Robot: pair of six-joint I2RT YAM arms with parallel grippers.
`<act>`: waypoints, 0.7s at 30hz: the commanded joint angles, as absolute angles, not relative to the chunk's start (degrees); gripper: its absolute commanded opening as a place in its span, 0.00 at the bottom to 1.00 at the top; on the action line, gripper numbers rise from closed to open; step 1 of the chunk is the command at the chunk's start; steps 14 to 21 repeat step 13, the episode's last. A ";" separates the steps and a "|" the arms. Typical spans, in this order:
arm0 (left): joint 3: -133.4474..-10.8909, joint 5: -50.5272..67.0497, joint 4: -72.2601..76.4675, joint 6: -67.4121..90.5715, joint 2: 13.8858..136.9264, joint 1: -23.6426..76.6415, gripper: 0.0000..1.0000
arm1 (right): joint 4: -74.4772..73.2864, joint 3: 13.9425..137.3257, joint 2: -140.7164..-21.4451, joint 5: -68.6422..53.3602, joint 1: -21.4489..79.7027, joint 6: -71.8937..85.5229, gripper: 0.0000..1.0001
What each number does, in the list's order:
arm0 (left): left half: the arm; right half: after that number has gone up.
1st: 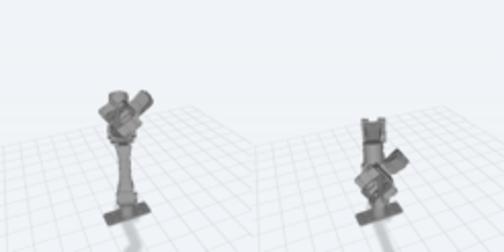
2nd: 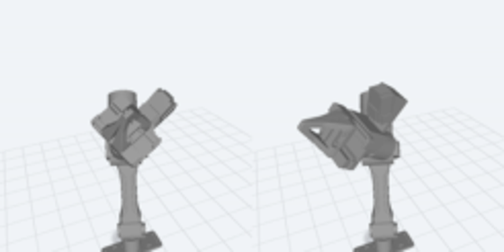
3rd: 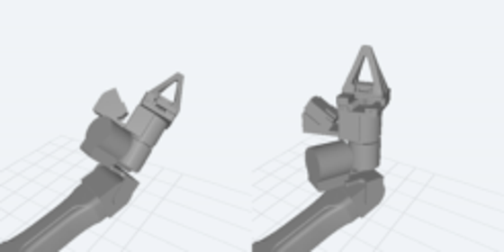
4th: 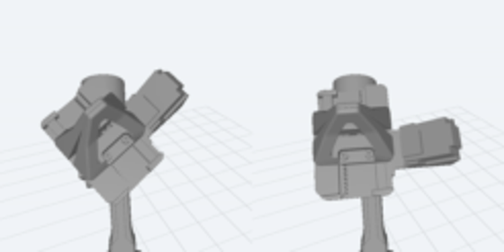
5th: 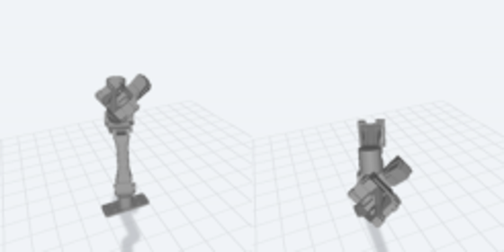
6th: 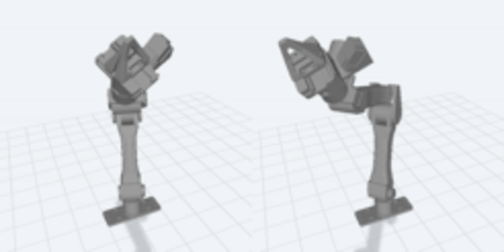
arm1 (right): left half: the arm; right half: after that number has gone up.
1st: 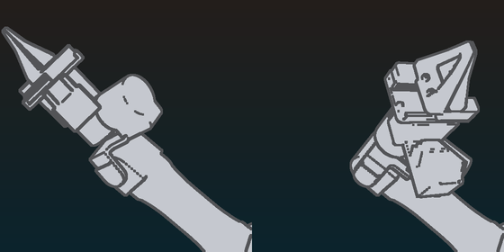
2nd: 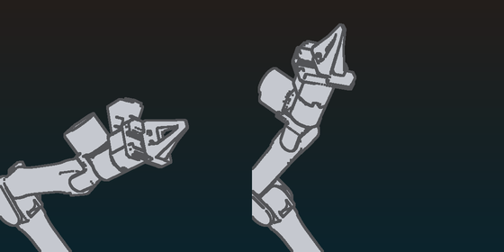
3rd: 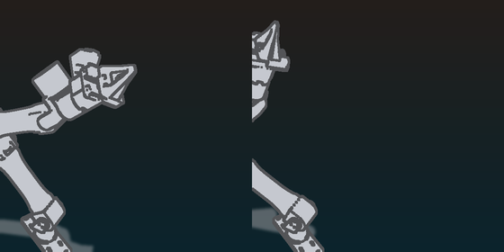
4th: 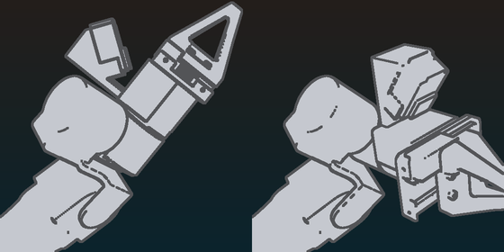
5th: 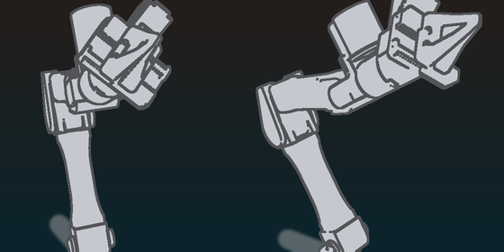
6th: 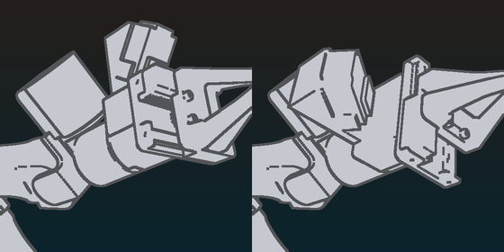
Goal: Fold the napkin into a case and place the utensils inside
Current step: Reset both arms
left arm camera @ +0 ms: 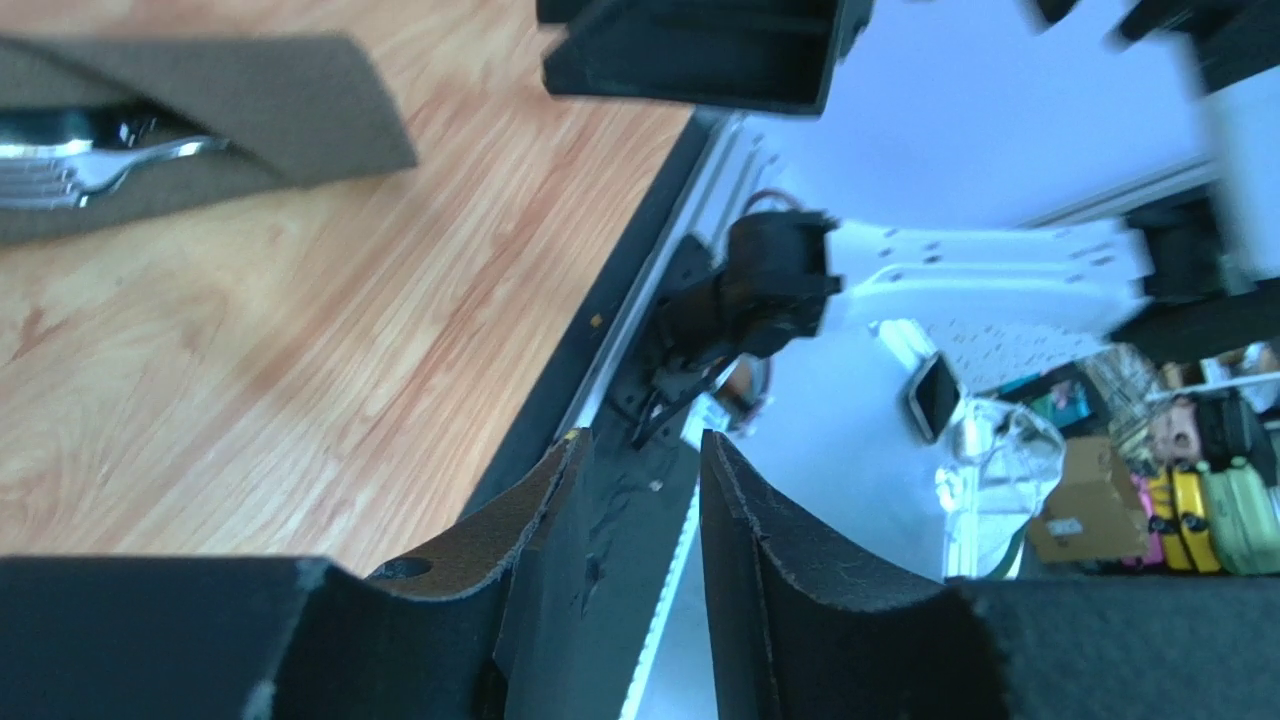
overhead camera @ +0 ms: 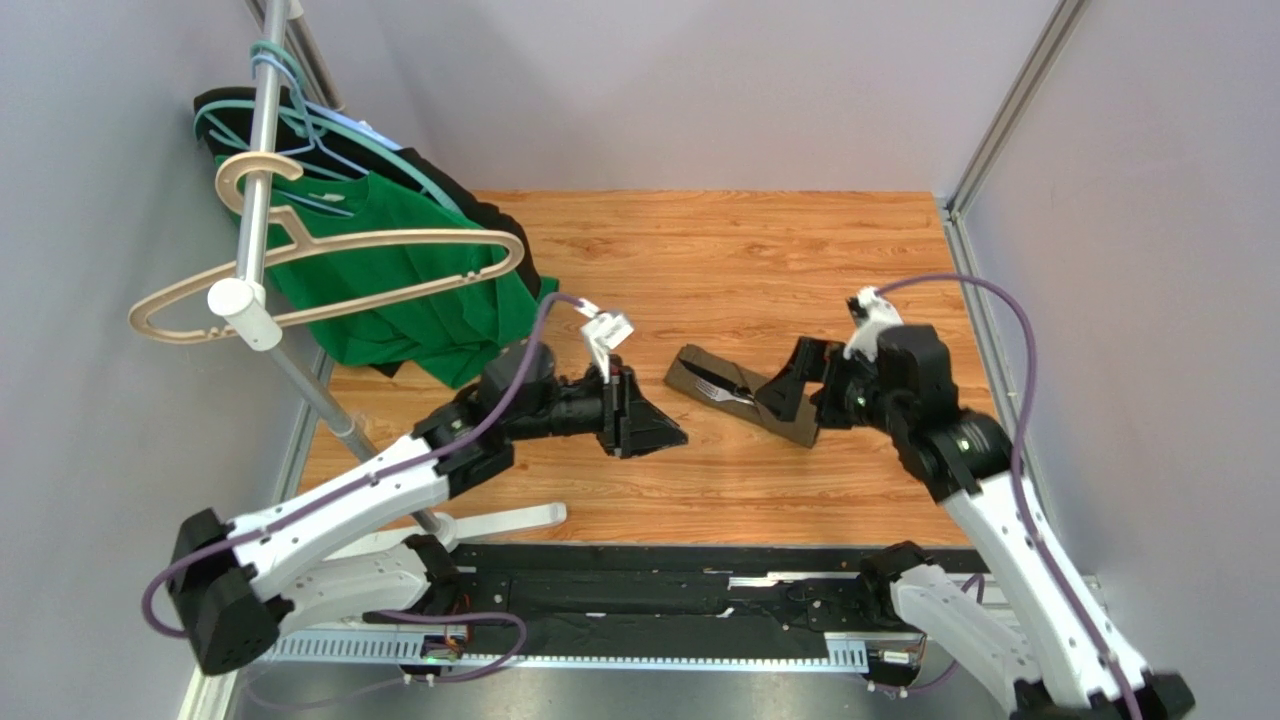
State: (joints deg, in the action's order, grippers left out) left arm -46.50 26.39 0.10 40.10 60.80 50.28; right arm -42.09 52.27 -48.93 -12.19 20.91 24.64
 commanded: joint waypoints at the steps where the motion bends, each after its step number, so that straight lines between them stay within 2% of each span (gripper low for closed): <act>1: -38.69 24.26 17.72 44.38 51.52 50.45 0.47 | -36.83 45.37 -34.66 -14.15 21.27 32.24 1.00; 4: -34.20 23.29 21.26 45.44 46.51 50.45 0.53 | -33.14 39.91 -25.16 -15.82 21.36 37.25 1.00; 8: -32.17 21.89 21.10 45.53 42.99 50.45 0.55 | -30.67 35.43 -17.77 -16.26 21.36 40.78 1.00; 21: -31.73 21.97 21.44 45.79 43.07 50.45 0.55 | -33.04 35.51 -16.08 -15.29 21.36 39.90 1.00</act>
